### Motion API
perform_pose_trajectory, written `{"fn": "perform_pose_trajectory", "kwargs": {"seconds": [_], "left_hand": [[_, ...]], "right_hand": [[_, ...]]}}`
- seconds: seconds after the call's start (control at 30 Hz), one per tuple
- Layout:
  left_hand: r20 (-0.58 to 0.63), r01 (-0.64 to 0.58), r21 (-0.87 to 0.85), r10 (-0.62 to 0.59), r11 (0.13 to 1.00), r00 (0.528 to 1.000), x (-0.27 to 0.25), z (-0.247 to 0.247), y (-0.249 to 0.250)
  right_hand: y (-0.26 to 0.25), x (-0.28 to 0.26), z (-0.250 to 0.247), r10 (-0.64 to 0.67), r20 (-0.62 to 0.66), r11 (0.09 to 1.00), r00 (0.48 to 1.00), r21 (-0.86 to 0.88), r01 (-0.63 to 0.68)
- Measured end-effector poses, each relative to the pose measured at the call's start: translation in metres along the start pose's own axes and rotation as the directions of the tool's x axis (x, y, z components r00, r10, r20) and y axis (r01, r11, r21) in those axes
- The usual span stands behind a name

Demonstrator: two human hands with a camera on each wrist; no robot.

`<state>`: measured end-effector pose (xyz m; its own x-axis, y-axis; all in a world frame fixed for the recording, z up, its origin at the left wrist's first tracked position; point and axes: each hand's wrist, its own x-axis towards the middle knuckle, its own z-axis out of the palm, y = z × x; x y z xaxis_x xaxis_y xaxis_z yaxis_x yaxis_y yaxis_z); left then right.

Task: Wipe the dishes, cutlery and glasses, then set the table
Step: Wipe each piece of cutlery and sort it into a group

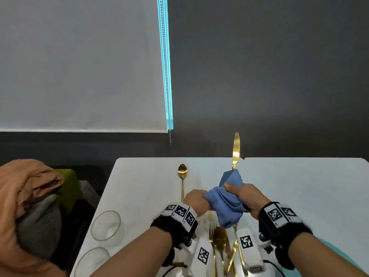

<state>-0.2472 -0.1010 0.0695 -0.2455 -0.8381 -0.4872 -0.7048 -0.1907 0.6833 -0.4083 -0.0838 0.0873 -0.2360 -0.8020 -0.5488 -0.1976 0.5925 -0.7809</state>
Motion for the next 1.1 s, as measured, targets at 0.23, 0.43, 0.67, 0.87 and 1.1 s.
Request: {"fn": "perform_pose_trajectory", "kwargs": {"seconds": [0.23,0.43,0.67,0.87,1.1], "left_hand": [[-0.126,-0.155,-0.135,0.138,0.979,0.982,0.022,-0.026,-0.010],[-0.087,-0.105,-0.428,0.075,0.898,0.993,0.033,-0.011,-0.009],[0.086,0.095,-0.504,-0.060,0.858,0.995,0.046,-0.020,-0.024],[0.055,0.102,-0.527,-0.086,0.844,0.995,0.058,-0.027,-0.032],[-0.205,0.069,-0.510,-0.199,0.858,0.958,0.082,-0.070,-0.033]], "right_hand": [[0.004,0.006,0.003,0.034,0.154,0.959,0.988,-0.283,0.011],[0.001,0.015,0.031,0.037,0.231,0.931,0.972,-0.363,0.051],[0.001,0.026,0.044,0.085,0.327,0.930,0.941,-0.365,0.043],[-0.004,0.034,0.053,0.098,0.370,0.904,0.924,-0.422,0.073],[-0.006,0.037,0.048,0.113,0.327,0.684,0.938,-0.711,0.165]]}}
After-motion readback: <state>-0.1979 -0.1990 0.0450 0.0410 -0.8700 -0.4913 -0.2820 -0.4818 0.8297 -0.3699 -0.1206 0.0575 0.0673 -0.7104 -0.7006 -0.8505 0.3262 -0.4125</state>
